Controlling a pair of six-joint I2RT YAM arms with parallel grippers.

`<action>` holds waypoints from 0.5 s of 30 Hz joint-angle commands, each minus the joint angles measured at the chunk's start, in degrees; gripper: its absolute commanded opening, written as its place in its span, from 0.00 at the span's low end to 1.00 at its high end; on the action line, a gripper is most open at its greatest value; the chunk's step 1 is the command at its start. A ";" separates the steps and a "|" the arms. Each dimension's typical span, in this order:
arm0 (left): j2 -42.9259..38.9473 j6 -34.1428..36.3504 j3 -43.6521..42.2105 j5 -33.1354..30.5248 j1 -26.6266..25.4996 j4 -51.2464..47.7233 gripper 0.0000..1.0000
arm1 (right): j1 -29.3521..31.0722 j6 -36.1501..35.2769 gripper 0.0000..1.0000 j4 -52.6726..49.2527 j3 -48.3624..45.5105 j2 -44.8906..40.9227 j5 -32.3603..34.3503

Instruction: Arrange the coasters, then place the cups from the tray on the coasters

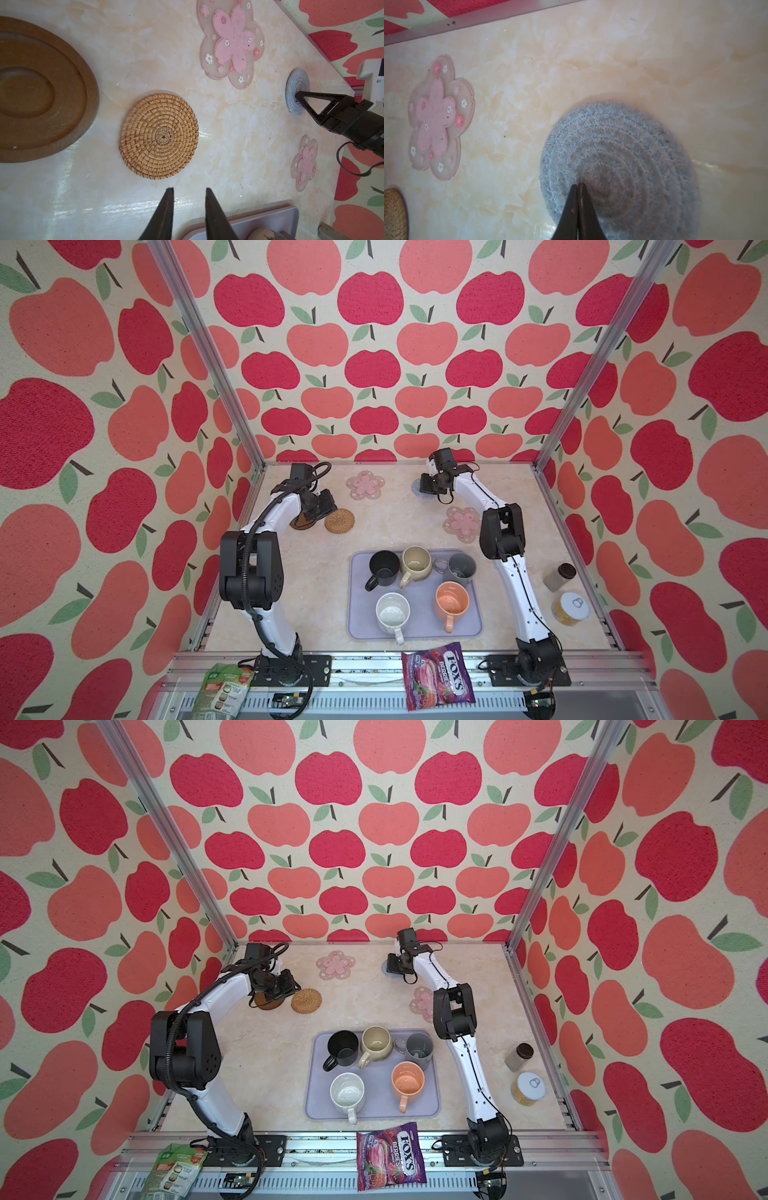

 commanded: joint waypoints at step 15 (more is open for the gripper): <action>5.09 -1.33 3.45 -1.23 -0.77 -0.26 0.28 | -2.77 2.80 0.08 -3.59 3.92 6.60 -2.29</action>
